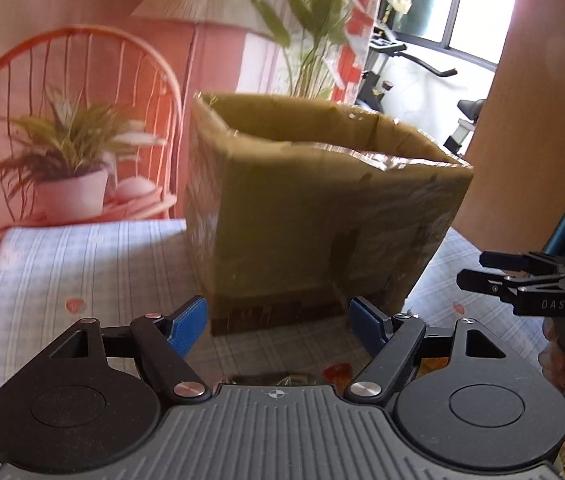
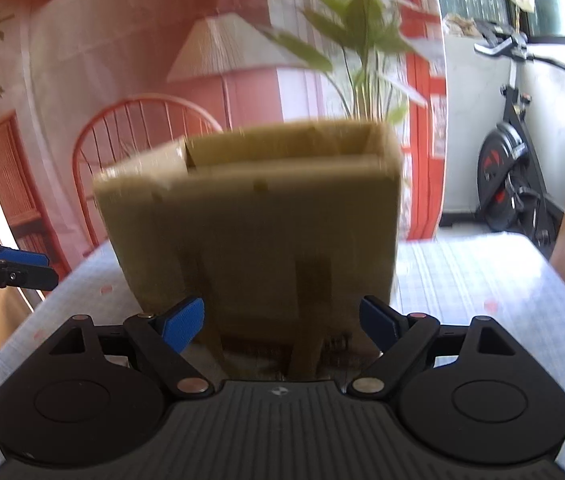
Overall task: Organize snacks
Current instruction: 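Withdraw both tools from the box back toward the table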
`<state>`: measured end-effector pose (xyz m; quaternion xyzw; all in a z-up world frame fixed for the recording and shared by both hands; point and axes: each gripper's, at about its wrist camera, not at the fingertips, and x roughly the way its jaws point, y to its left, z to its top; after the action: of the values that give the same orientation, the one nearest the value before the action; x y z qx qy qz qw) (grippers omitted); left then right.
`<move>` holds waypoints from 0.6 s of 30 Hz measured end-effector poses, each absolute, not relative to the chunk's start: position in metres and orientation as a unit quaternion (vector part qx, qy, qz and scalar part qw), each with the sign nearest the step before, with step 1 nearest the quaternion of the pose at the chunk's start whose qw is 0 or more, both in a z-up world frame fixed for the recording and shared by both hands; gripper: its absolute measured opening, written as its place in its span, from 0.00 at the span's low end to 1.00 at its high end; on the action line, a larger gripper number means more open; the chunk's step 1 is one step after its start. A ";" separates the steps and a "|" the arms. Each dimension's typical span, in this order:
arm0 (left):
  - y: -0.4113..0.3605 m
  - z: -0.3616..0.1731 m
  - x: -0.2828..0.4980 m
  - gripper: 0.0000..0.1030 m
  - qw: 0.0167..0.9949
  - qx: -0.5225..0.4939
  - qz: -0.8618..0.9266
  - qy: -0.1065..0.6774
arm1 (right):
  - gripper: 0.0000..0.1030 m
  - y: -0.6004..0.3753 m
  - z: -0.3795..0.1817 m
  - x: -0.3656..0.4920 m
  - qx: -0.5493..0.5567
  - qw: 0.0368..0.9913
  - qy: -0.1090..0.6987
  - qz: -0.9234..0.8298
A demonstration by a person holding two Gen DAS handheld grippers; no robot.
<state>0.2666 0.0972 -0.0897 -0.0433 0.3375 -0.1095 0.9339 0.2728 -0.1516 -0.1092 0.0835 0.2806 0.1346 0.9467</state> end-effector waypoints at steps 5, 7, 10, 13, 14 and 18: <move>0.103 -0.116 0.266 0.78 0.933 -0.066 -0.074 0.346 | 0.84 -0.147 -0.138 0.264 0.068 0.943 0.297 0.131; 0.105 -0.125 0.267 0.78 0.930 -0.071 -0.061 0.355 | 0.83 -0.144 -0.150 0.263 0.054 0.941 0.308 0.128; 0.108 -0.136 0.269 0.78 0.926 -0.082 -0.051 0.364 | 0.79 -0.144 -0.164 0.265 0.052 0.935 0.327 0.126; 0.110 -0.147 0.267 0.78 0.920 -0.098 -0.047 0.376 | 0.75 -0.149 -0.178 0.267 0.066 0.929 0.342 0.124; 0.109 -0.150 0.267 0.78 0.918 -0.101 -0.046 0.381 | 0.74 -0.150 -0.182 0.267 0.069 0.927 0.347 0.123; 0.106 -0.162 0.268 0.78 0.908 -0.107 -0.042 0.402 | 0.65 -0.150 -0.194 0.271 0.070 0.919 0.367 0.126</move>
<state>0.2682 0.1063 -0.1625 -0.1068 0.4023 -0.0418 0.9083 0.2709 -0.1496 -0.1942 0.0705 0.3674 0.1262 0.9187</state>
